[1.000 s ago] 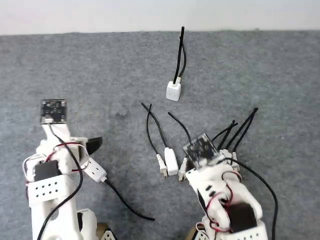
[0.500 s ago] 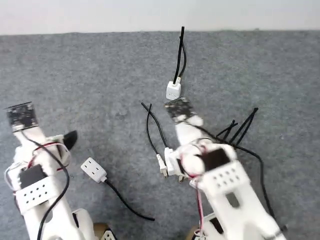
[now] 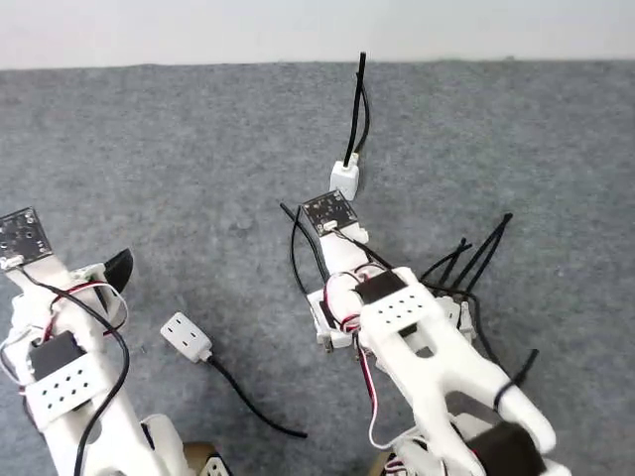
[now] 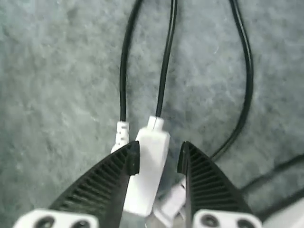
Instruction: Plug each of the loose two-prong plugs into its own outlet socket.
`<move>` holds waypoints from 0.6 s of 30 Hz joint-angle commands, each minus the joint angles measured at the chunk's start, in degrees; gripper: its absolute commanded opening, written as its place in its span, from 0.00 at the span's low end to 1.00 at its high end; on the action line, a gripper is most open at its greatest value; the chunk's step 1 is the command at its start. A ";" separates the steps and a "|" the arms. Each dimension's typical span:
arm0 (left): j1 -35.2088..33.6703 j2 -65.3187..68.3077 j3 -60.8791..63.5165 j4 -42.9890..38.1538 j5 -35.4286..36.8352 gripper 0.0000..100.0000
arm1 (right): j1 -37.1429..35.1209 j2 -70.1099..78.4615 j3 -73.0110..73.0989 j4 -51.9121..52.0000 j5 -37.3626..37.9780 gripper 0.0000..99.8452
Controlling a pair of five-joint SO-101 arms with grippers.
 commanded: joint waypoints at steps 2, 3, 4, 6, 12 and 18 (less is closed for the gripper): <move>-0.26 -1.32 -0.13 -1.76 0.79 0.38 | -0.57 6.55 -2.81 -5.32 -0.70 0.25; -0.26 -1.32 -0.13 -1.76 0.79 0.38 | -0.57 7.69 -2.81 -5.85 -0.70 0.27; -0.26 -1.32 -0.13 -1.76 0.79 0.38 | -0.57 8.48 -2.90 -6.20 -0.70 0.29; -0.26 -1.32 -0.13 -1.76 0.79 0.38 | -0.57 9.98 -3.08 -6.37 -0.79 0.28; -0.26 -1.32 -0.13 -1.76 0.79 0.38 | -0.48 11.03 -3.08 -6.99 -0.79 0.19; -0.26 -1.32 -0.13 -1.76 0.79 0.38 | -0.40 11.56 -2.81 -6.99 -0.35 0.01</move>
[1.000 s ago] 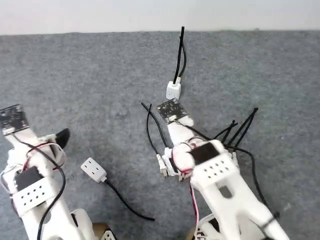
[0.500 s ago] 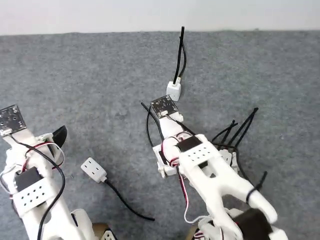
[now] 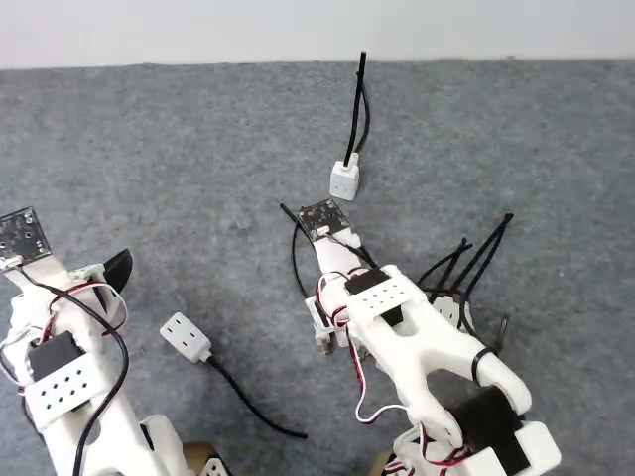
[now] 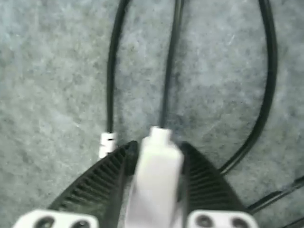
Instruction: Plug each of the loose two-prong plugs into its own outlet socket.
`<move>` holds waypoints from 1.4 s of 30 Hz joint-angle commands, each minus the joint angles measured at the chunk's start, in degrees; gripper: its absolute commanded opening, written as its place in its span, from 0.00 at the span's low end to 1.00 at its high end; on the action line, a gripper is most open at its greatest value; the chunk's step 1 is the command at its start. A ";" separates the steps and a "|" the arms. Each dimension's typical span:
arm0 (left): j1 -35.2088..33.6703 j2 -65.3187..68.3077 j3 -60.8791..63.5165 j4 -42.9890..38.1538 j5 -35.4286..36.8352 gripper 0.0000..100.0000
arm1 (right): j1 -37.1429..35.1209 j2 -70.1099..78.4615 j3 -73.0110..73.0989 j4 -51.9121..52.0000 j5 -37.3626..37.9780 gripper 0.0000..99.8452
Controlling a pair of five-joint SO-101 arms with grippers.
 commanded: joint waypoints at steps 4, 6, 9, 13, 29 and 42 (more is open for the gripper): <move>-0.18 -1.32 -0.04 -1.76 0.70 0.38 | 0.04 -0.22 -1.49 -0.31 0.70 0.01; -0.18 -1.32 -0.04 -1.76 0.70 0.38 | 0.04 -0.66 -1.49 -0.22 5.01 0.01; -0.09 -1.32 -0.04 -1.76 0.70 0.38 | 0.04 -0.84 -1.85 -0.13 9.93 0.01; 2.29 -1.32 1.10 -2.64 0.26 0.38 | 0.13 -3.82 -4.84 4.44 10.90 0.01; 2.64 -1.49 1.80 -3.69 0.26 0.38 | 0.48 -17.27 -20.40 21.93 18.81 0.01; 2.73 -1.41 1.89 -3.78 0.18 0.38 | -8.57 5.49 -35.78 27.12 14.59 0.22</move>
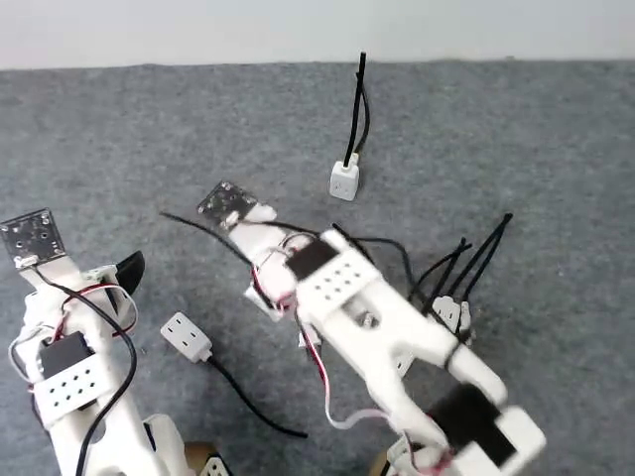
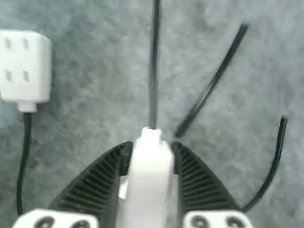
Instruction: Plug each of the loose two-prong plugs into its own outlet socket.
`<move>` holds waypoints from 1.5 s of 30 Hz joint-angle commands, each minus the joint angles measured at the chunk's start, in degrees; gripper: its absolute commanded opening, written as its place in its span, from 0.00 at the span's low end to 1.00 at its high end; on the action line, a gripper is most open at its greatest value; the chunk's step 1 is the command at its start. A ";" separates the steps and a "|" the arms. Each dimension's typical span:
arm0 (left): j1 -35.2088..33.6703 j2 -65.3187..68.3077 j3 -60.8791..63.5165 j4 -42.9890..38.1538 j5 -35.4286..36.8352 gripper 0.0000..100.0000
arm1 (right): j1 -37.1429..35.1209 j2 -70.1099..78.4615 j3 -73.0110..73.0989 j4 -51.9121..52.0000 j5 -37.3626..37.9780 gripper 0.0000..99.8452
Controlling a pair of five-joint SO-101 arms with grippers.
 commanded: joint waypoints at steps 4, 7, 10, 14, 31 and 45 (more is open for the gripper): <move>0.26 -1.32 -0.75 -1.67 0.18 0.38 | 10.51 3.21 -10.64 16.40 7.74 0.34; 0.26 -1.32 -0.75 -1.67 0.18 0.38 | 14.37 3.65 -10.11 18.59 9.05 0.35; 0.26 -1.32 -0.75 -1.67 0.18 0.38 | 16.22 3.30 -7.74 16.40 9.41 0.35; 0.26 -1.32 -0.75 -1.67 0.18 0.38 | 15.25 3.47 -3.52 12.00 9.05 0.35; 0.26 -1.32 -0.75 -1.67 0.18 0.38 | 3.30 3.82 3.43 0.48 -24.44 0.35; 0.26 -1.32 -0.75 -1.67 0.18 0.38 | -1.54 3.82 9.05 0.40 -28.92 0.35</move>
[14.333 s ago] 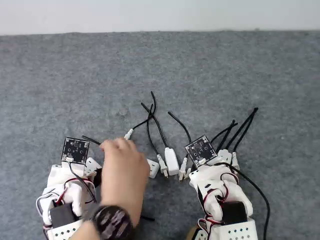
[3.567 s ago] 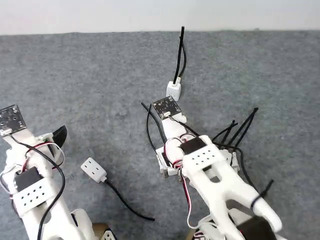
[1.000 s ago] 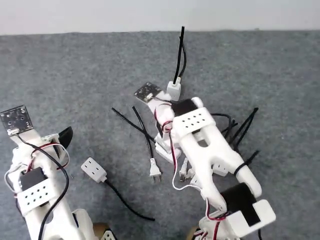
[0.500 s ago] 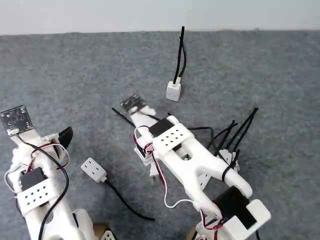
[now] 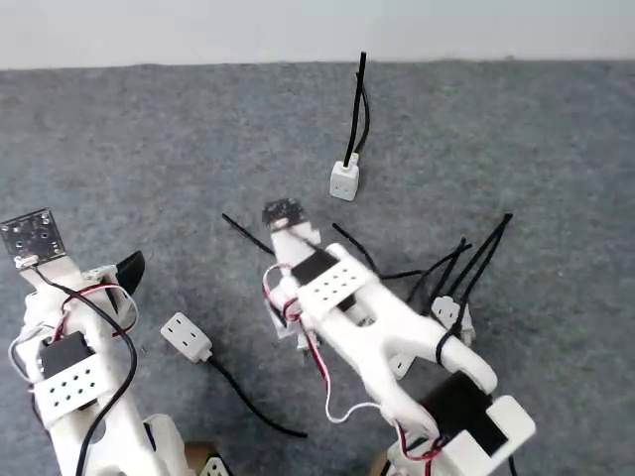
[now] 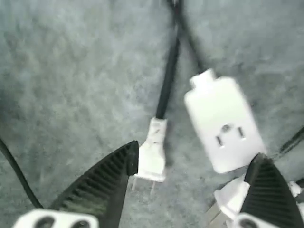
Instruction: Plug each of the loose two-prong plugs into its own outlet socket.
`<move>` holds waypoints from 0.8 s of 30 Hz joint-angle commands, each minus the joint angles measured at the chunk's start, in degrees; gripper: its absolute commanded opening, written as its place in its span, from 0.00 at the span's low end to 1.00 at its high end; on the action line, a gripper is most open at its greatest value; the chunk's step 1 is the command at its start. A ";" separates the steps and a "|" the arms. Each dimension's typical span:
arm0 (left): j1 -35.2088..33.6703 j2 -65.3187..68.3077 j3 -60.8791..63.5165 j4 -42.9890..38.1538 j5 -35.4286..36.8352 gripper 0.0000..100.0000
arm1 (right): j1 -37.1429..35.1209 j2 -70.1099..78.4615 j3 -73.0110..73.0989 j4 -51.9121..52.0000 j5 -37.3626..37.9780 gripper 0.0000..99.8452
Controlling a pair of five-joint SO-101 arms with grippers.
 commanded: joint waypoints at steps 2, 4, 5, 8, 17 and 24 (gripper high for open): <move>0.26 -1.32 -0.75 -1.67 0.18 0.38 | -3.21 -0.13 0.35 -2.42 -0.88 0.35; 0.26 -1.32 -0.75 -1.67 0.18 0.38 | -3.21 0.04 0.97 -5.05 -0.88 0.35; 0.26 -1.32 -0.75 -1.67 0.18 0.38 | -3.21 0.48 1.49 -6.64 -0.88 0.35; 0.26 -1.32 -0.75 -1.67 0.18 0.38 | -3.21 3.56 2.46 -9.63 -0.88 0.35; 0.26 -1.32 -0.75 -1.67 0.18 0.38 | -3.21 9.01 0.26 -7.25 -0.97 0.35; 0.26 -1.32 -0.75 -1.67 0.18 0.38 | -3.21 9.10 0.88 -6.55 -0.79 0.17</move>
